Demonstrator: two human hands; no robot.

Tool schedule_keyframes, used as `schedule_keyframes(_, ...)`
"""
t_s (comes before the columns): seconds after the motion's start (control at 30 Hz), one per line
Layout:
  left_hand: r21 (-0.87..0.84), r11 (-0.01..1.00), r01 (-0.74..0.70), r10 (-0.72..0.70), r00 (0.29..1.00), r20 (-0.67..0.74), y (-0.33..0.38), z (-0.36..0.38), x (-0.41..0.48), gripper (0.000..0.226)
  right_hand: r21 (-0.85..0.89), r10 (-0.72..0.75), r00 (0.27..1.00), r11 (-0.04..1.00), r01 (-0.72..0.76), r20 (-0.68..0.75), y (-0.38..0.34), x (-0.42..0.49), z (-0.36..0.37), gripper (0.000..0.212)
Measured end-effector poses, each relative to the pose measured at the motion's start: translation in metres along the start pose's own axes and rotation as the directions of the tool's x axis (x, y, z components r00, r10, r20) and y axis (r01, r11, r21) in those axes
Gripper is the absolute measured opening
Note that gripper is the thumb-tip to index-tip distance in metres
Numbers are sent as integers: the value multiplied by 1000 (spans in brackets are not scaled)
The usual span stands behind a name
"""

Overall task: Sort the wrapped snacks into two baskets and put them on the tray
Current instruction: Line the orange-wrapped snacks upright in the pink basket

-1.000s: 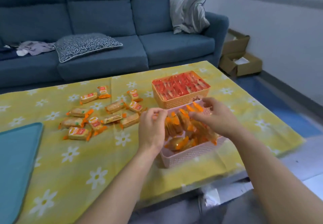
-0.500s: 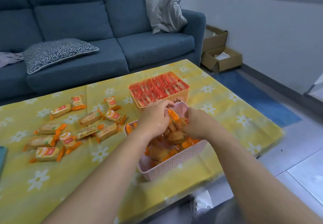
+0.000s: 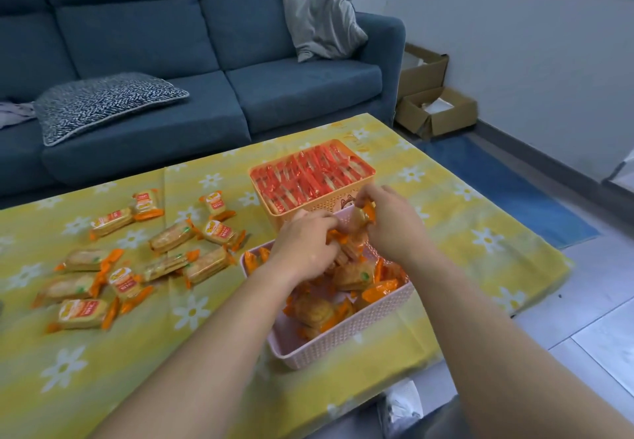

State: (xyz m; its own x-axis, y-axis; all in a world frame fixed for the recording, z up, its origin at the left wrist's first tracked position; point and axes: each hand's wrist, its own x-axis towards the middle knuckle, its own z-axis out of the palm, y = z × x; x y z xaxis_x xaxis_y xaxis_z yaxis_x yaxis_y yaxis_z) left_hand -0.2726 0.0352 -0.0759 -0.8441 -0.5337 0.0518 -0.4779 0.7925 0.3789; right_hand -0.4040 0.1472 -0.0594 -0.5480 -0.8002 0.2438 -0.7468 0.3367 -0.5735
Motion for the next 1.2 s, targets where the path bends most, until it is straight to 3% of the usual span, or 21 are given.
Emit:
schedule_keyframes(0.17,-35,999,2,-2,1000,-10,4,1,-1,55,-84,32,997,996,-26,71,-1,1,16,27)
schedule_keyframes(0.23,45,999,-21,21,1000,-3,6,4,0,61,-126,69,990,991,-53,126,-2,2,16,30)
schedule_keyframes(0.37,151,987,-51,55,998,-21,3,11,2,46,-182,162,986,971,-153,40,-6,3,-1,21)
schedule_keyframes(0.43,141,989,-53,56,998,-18,1,13,3,44,-300,167,971,948,-110,171,-10,-2,-7,19)
schedule_keyframes(0.53,112,993,-33,33,999,1,1,14,6,47,-482,233,866,876,10,442,-19,-17,-1,27)
schedule_keyframes(0.63,107,994,-30,28,999,16,0,13,9,47,-543,185,893,836,76,410,-19,-20,7,14)
schedule_keyframes(0.77,116,993,-27,23,999,35,-3,13,12,48,-368,137,893,929,35,430,-13,-14,-14,29)
schedule_keyframes(0.87,130,991,-42,37,998,43,-2,11,12,49,-216,144,925,974,-69,352,-4,-9,-34,37)
schedule_keyframes(0.93,48,997,-54,53,998,30,-3,6,10,49,-132,130,942,987,-93,310,-1,-7,-41,40)
schedule_keyframes(1.0,-69,995,-66,62,996,-57,-8,-5,0,41,-21,88,941,996,-86,328,-6,-5,-42,41)
schedule_keyframes(1.1,-40,997,-67,56,967,-247,-19,-24,-31,15,83,17,922,995,-54,388,-19,-4,-39,39)
schedule_keyframes(1.13,-35,997,-62,52,972,-228,-23,-28,-44,12,94,-2,916,995,-39,402,-24,-4,-37,40)
schedule_keyframes(1.2,-19,998,-58,57,997,-44,-23,-30,-67,20,89,-30,917,996,-6,399,-31,-4,-35,43)
